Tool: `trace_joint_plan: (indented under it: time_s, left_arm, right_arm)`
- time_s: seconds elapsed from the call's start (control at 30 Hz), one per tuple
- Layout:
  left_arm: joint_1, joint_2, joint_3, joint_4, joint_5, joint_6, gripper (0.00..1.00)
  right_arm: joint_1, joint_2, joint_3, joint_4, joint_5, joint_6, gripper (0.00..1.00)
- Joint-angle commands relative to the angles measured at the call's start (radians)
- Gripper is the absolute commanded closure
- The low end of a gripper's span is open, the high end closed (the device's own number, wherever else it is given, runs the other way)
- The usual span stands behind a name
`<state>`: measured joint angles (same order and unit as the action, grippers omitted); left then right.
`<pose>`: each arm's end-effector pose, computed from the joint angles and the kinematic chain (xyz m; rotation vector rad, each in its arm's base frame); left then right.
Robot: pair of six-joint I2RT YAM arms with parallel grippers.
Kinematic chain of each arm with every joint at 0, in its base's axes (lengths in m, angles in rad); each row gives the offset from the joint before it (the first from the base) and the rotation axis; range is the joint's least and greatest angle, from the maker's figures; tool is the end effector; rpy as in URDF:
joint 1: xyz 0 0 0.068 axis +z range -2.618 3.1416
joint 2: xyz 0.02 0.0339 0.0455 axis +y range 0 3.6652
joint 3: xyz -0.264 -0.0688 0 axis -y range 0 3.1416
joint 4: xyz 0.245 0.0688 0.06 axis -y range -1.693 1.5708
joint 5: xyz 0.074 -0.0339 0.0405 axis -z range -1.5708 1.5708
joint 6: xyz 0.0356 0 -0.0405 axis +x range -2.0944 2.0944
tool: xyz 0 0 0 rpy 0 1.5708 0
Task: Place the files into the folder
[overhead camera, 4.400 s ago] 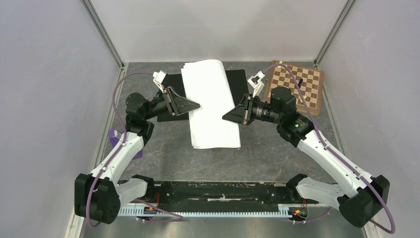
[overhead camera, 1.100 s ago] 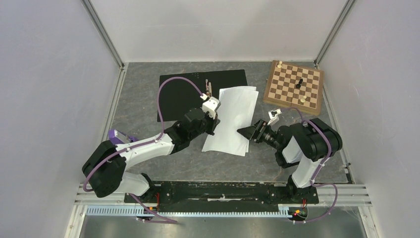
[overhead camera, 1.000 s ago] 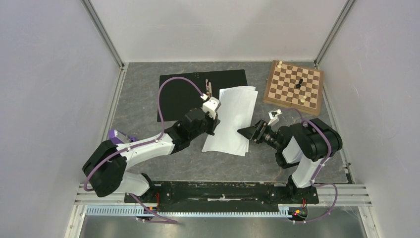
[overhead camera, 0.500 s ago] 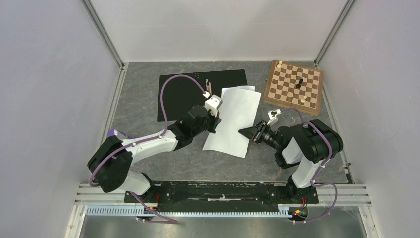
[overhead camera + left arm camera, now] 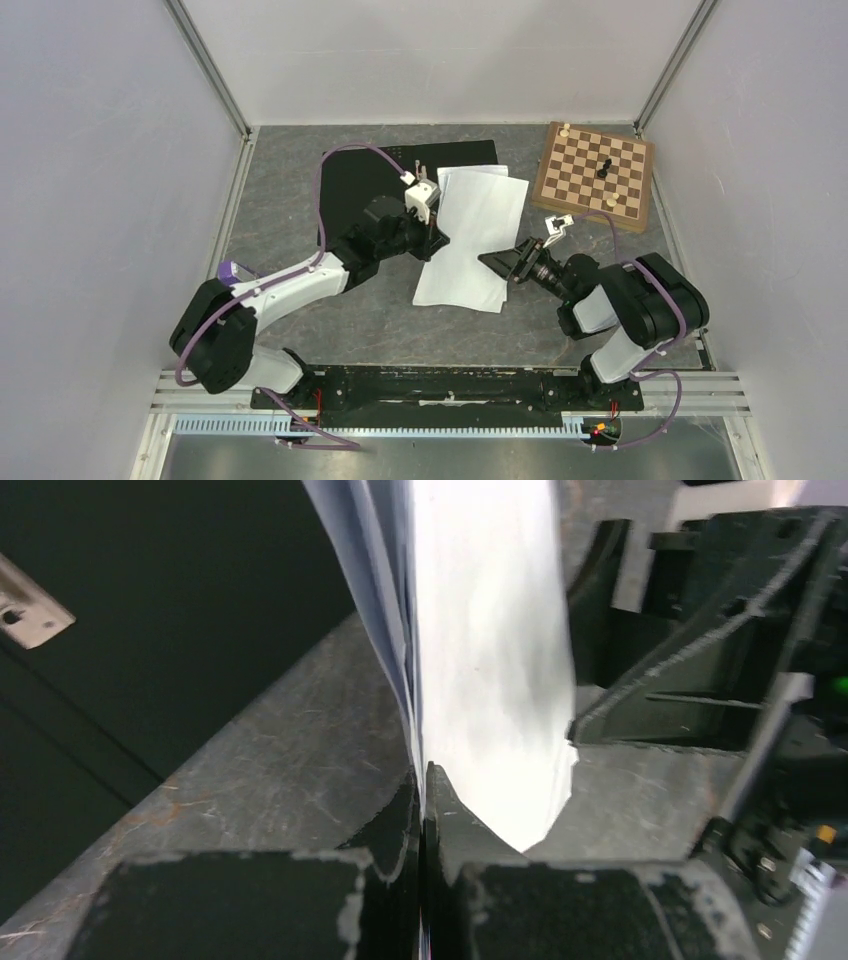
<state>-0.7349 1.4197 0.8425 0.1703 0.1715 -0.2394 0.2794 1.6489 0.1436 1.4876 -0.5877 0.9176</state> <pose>0.2322 -0.2181 0.2479 0.6174 1.9662 -0.7900 0.2061 0.0797 0.1343 0.0533 1.7701 1.3640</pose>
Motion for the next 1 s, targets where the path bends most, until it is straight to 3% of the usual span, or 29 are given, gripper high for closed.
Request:
trace_joint_plan:
  time_s: [0.0,0.27,0.43,0.6,0.83,0.97]
  left_arm:
    - [0.015,-0.132,0.038,-0.006,0.258,-0.05,0.98]
    - [0.014,-0.298,0.148,-0.157,0.434,-0.017,0.98]
    - [0.014,-0.349,0.265,-0.304,0.48,0.032,0.98]
    - [0.014,-0.368,0.346,-0.352,0.52,0.05,0.98]
    - [0.014,-0.377,0.379,-0.374,0.415,0.08,0.98]
    - [0.014,-0.389,0.364,-0.329,0.359,0.077,0.98]
  right_arm:
    - [0.004,-0.055,0.009,0.289,-0.061,-0.011,0.17]
    - [0.003,-0.243,0.06,0.369,-0.153,0.104,0.11]
    - [0.003,-0.416,0.129,0.337,-0.187,0.149,0.06]
    - [0.003,-0.53,0.228,0.275,-0.227,0.154,0.02]
    - [0.003,-0.588,0.319,0.275,-0.257,0.226,0.05]
    - [0.003,-0.619,0.32,0.277,-0.259,0.249,0.14]
